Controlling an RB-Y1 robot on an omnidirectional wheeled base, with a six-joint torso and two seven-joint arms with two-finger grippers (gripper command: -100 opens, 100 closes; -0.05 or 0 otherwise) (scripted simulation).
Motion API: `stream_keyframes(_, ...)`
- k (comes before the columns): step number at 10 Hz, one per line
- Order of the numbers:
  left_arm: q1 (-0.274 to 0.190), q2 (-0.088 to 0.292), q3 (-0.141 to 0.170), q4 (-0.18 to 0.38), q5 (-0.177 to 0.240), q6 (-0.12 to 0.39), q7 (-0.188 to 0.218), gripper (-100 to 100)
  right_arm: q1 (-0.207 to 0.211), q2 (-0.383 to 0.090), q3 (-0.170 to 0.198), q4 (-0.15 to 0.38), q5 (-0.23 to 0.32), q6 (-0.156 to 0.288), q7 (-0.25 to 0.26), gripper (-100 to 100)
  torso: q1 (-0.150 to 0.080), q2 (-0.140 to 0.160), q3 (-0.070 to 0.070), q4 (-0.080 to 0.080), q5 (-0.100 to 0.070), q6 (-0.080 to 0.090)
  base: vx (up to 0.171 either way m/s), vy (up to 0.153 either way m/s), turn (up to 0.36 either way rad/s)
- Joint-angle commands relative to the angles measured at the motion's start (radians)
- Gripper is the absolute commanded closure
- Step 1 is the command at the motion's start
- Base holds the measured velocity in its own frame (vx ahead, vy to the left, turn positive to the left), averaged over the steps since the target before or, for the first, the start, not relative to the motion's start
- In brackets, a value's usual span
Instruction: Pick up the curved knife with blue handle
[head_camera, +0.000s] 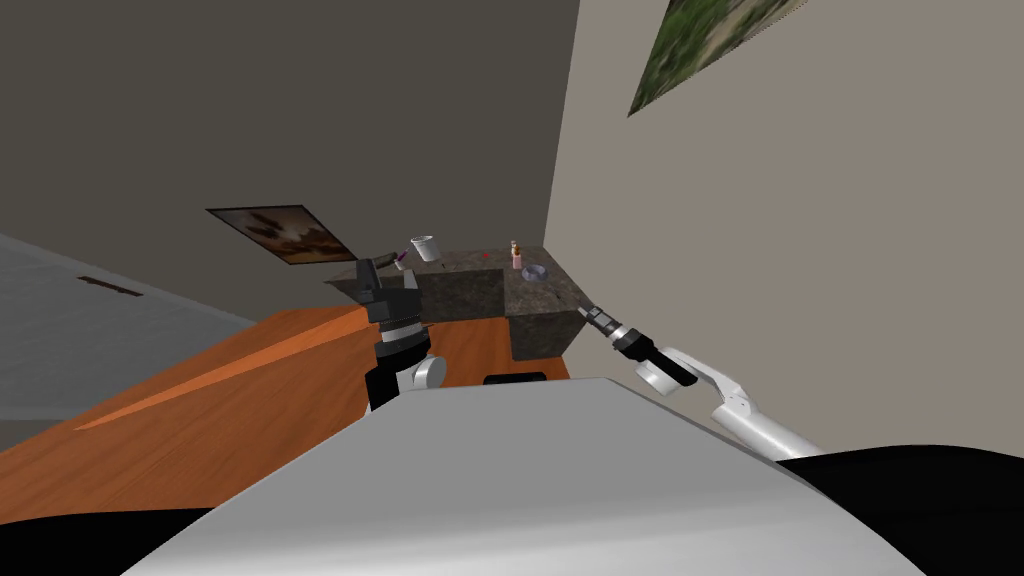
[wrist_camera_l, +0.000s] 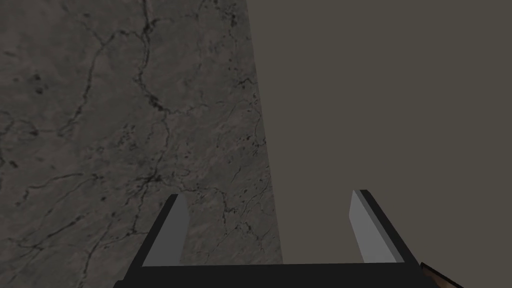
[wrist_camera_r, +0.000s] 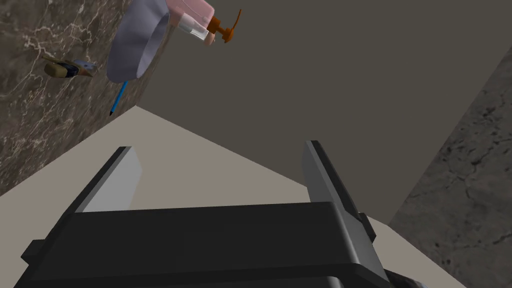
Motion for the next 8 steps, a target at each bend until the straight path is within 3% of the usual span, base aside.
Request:
stream_keyframes(1, 0.000, 0.000, 0.000, 0.000, 0.000, 0.000, 0.000, 0, -0.009, -0.050, 0.024, 0.045, -0.009, 0.020, -0.016, -100, 0.000, 0.000, 0.000, 0.000, 0.000, 0.000, -0.004, 0.012, 0.187)
stream_keyframes(8, 0.000, 0.000, 0.000, 0.000, 0.000, 0.000, 0.000, 0, -0.023, -0.240, 0.086, 0.139, -0.031, 0.084, -0.054, -100, 0.001, -0.001, -0.001, 0.000, 0.000, 0.000, 0.001, 0.013, 0.142)
